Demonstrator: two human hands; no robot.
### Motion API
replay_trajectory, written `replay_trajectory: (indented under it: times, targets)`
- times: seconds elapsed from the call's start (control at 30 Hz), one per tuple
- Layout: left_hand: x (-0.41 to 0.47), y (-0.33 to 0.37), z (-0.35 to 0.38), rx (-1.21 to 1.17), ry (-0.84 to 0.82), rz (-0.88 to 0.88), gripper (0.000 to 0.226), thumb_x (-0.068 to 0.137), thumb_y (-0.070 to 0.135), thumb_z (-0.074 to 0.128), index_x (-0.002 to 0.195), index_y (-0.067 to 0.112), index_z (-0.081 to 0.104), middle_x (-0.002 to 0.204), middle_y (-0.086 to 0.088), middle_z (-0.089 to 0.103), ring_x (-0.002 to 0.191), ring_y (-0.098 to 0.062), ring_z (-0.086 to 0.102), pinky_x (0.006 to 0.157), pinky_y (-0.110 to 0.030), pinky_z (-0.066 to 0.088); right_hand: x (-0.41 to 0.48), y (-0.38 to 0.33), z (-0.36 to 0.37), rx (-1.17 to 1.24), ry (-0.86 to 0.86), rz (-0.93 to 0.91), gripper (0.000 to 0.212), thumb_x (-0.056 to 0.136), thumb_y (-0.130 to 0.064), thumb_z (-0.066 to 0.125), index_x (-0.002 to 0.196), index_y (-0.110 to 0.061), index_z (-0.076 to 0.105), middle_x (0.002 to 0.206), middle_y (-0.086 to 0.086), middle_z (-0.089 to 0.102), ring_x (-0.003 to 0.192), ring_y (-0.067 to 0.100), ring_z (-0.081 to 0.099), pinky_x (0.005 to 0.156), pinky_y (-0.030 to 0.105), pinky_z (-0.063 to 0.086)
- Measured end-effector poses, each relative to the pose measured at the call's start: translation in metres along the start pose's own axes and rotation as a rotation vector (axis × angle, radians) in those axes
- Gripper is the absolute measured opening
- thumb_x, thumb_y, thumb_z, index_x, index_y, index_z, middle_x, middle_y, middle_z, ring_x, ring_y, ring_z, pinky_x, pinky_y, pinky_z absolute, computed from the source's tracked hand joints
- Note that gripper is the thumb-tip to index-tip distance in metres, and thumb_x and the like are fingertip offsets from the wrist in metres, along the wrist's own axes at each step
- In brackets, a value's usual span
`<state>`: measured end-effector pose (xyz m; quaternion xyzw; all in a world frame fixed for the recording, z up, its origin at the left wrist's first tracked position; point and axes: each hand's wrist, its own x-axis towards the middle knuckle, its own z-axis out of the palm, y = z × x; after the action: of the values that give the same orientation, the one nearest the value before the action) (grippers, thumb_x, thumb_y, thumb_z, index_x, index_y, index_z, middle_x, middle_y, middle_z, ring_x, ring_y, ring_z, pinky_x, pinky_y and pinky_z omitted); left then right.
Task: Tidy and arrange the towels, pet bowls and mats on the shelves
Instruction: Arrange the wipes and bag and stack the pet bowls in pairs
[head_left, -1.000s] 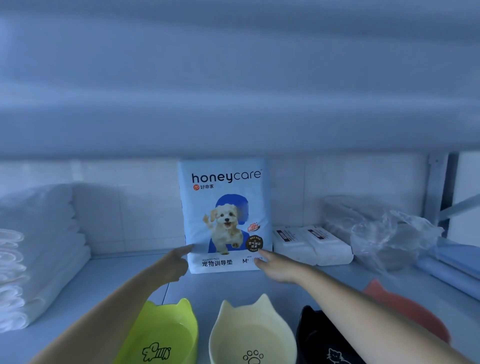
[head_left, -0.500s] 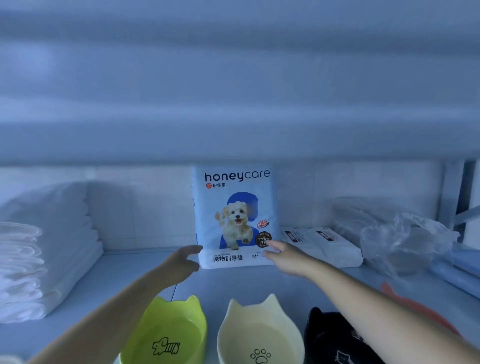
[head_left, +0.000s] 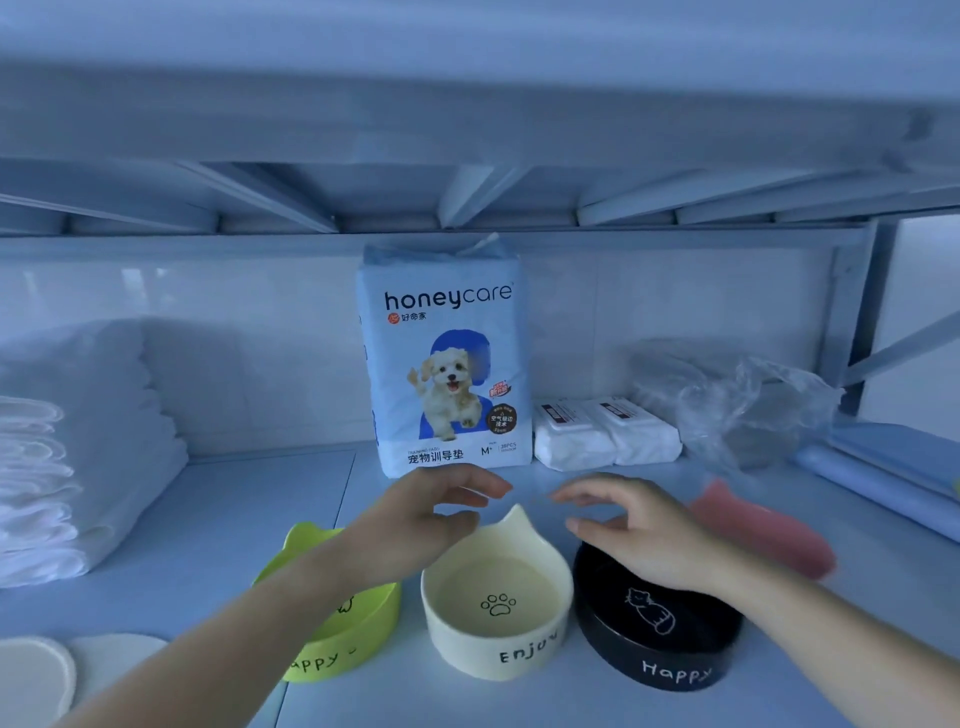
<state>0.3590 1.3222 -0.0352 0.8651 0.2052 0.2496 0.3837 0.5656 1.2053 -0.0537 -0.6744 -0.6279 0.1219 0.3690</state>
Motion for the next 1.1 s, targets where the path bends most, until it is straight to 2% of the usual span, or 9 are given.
replay_trajectory:
  times: [0.07, 0.17, 0.4, 0.6, 0.7, 0.8, 0.9, 1.0, 1.1]
  targets:
    - [0.001, 0.007, 0.013, 0.008, -0.008, 0.011, 0.038, 0.087, -0.002, 0.049, 0.101, 0.03, 0.064, 0.106, 0.02, 0.064, 0.099, 0.006, 0.059, 0.079, -0.009, 0.044, -0.009, 0.01, -0.014, 0.028, 0.078, 0.025, 0.025, 0.087, -0.021, 0.062, 0.094, -0.045, 0.061, 0.113, -0.022, 0.062, 0.109, -0.006, 0.055, 0.092, 0.025, 0.049]
    - [0.006, 0.018, 0.036, 0.042, -0.051, 0.042, 0.036, 0.088, 0.001, 0.05, 0.104, 0.031, 0.063, 0.106, 0.024, 0.063, 0.099, 0.008, 0.058, 0.081, -0.006, 0.042, -0.027, 0.024, -0.037, 0.002, 0.118, 0.07, 0.018, 0.083, -0.034, 0.062, 0.097, -0.045, 0.063, 0.111, -0.024, 0.063, 0.1, -0.009, 0.059, 0.1, 0.035, 0.044]
    - [0.028, 0.055, 0.102, -0.003, -0.116, 0.072, 0.035, 0.088, 0.003, 0.051, 0.099, 0.034, 0.064, 0.106, 0.022, 0.064, 0.102, 0.009, 0.057, 0.084, -0.01, 0.043, -0.066, 0.064, -0.078, -0.003, 0.139, 0.109, 0.027, 0.084, -0.018, 0.066, 0.098, -0.041, 0.064, 0.11, -0.021, 0.064, 0.098, -0.011, 0.059, 0.096, 0.02, 0.044]
    - [0.049, 0.096, 0.154, 0.154, -0.133, 0.184, 0.035, 0.087, 0.008, 0.055, 0.102, 0.038, 0.062, 0.104, 0.024, 0.063, 0.105, 0.007, 0.055, 0.09, -0.012, 0.043, -0.093, 0.1, -0.117, 0.154, 0.15, 0.131, 0.023, 0.084, -0.018, 0.066, 0.101, -0.033, 0.065, 0.104, -0.015, 0.068, 0.1, -0.008, 0.059, 0.086, 0.015, 0.044]
    - [0.061, 0.105, 0.175, 0.272, -0.051, 0.141, 0.033, 0.086, 0.014, 0.057, 0.1, 0.044, 0.06, 0.105, 0.025, 0.061, 0.105, 0.008, 0.053, 0.089, -0.013, 0.043, -0.082, 0.112, -0.128, 0.144, 0.173, 0.116, 0.024, 0.084, -0.02, 0.064, 0.094, -0.041, 0.063, 0.103, -0.023, 0.065, 0.098, -0.008, 0.059, 0.08, 0.015, 0.044]
    - [0.068, 0.105, 0.183, 0.275, 0.082, -0.003, 0.028, 0.086, 0.018, 0.056, 0.101, 0.041, 0.061, 0.105, 0.027, 0.06, 0.103, 0.01, 0.053, 0.082, -0.009, 0.041, -0.062, 0.119, -0.129, 0.043, 0.118, 0.099, 0.017, 0.085, -0.026, 0.061, 0.091, -0.042, 0.062, 0.101, -0.028, 0.062, 0.094, -0.006, 0.058, 0.069, 0.005, 0.04]
    - [0.077, 0.103, 0.181, 0.33, 0.243, -0.145, 0.024, 0.086, 0.023, 0.057, 0.102, 0.041, 0.058, 0.11, 0.026, 0.057, 0.102, 0.002, 0.054, 0.074, -0.013, 0.037, -0.048, 0.13, -0.12, -0.083, 0.112, 0.016, 0.023, 0.086, -0.025, 0.058, 0.107, -0.031, 0.064, 0.11, -0.018, 0.063, 0.1, 0.003, 0.057, 0.077, 0.015, 0.041]
    - [0.085, 0.098, 0.193, 0.331, 0.424, -0.223, 0.025, 0.086, 0.022, 0.055, 0.106, 0.037, 0.057, 0.114, 0.017, 0.057, 0.105, -0.005, 0.053, 0.078, -0.022, 0.036, -0.052, 0.14, -0.104, -0.103, 0.137, -0.076, 0.026, 0.085, -0.02, 0.059, 0.11, -0.025, 0.064, 0.109, -0.01, 0.065, 0.1, 0.007, 0.059, 0.088, 0.025, 0.047]
    - [0.081, 0.098, 0.212, 0.437, 0.555, -0.156, 0.025, 0.086, 0.019, 0.055, 0.105, 0.034, 0.061, 0.108, 0.017, 0.058, 0.099, -0.007, 0.055, 0.073, -0.024, 0.037, -0.061, 0.148, -0.099, 0.022, 0.127, -0.127, 0.026, 0.085, -0.019, 0.062, 0.11, -0.024, 0.064, 0.099, -0.011, 0.066, 0.093, 0.004, 0.061, 0.086, 0.025, 0.049]
